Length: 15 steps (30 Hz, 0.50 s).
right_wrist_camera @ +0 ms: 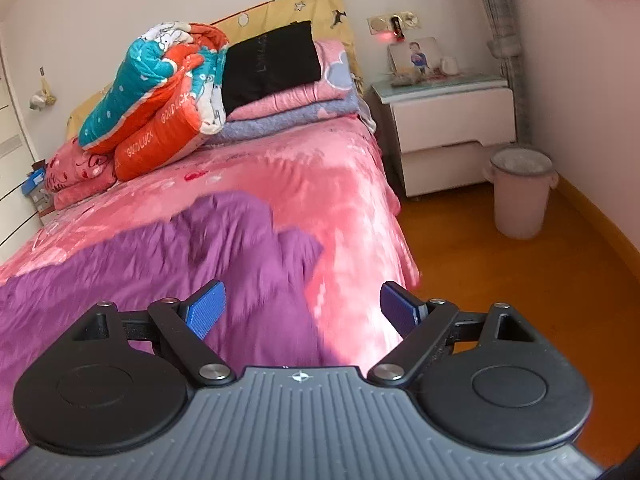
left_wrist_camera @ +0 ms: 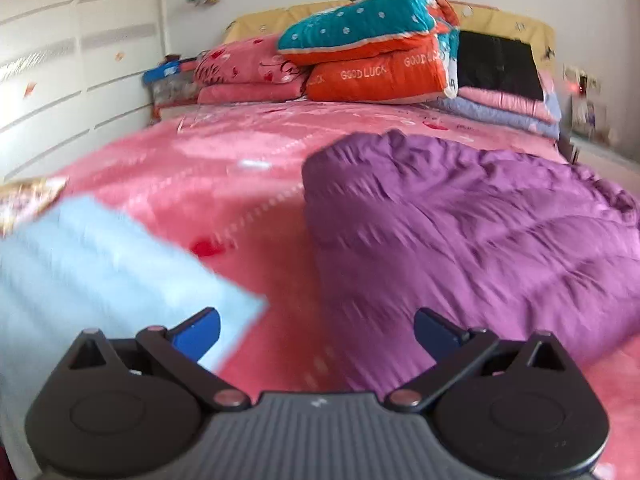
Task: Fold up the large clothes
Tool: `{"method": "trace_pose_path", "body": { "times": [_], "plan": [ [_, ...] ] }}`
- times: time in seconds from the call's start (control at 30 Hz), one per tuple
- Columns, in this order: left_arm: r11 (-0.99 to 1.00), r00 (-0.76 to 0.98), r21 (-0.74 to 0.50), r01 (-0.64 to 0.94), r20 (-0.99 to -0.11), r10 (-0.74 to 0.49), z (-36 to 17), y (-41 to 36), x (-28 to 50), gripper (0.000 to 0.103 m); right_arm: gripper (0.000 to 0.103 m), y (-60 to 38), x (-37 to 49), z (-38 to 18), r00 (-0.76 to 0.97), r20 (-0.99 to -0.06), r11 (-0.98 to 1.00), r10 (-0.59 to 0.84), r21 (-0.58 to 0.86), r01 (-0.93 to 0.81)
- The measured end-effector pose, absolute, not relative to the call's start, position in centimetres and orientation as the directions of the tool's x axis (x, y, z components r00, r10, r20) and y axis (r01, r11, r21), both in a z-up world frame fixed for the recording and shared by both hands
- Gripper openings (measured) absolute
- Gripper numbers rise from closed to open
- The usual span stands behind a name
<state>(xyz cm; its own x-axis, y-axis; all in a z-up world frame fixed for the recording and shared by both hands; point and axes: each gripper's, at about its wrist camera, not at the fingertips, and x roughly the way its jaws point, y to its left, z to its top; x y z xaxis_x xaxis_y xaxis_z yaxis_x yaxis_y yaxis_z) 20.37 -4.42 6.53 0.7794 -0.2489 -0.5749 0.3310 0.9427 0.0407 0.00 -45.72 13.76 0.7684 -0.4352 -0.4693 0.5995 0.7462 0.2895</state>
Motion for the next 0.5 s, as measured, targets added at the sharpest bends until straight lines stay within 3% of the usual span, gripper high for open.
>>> {"method": "trace_pose_path", "body": {
  "times": [0.23, 0.5],
  "plan": [
    [0.934, 0.761, -0.037, 0.356, -0.568, -0.313, 4.1, -5.5, 12.7, 0.102, 0.103, -39.9, -4.3, 12.3, 0.763, -0.484, 0.762, -0.429, 0.259, 0.593],
    [0.920, 0.787, -0.068, 0.385, -0.498, -0.365, 5.2, -5.1, 3.6, 0.102, 0.103, -33.5, -9.9, 13.2, 0.775, -0.451, 0.782, -0.443, 0.228, 0.580]
  ]
}}
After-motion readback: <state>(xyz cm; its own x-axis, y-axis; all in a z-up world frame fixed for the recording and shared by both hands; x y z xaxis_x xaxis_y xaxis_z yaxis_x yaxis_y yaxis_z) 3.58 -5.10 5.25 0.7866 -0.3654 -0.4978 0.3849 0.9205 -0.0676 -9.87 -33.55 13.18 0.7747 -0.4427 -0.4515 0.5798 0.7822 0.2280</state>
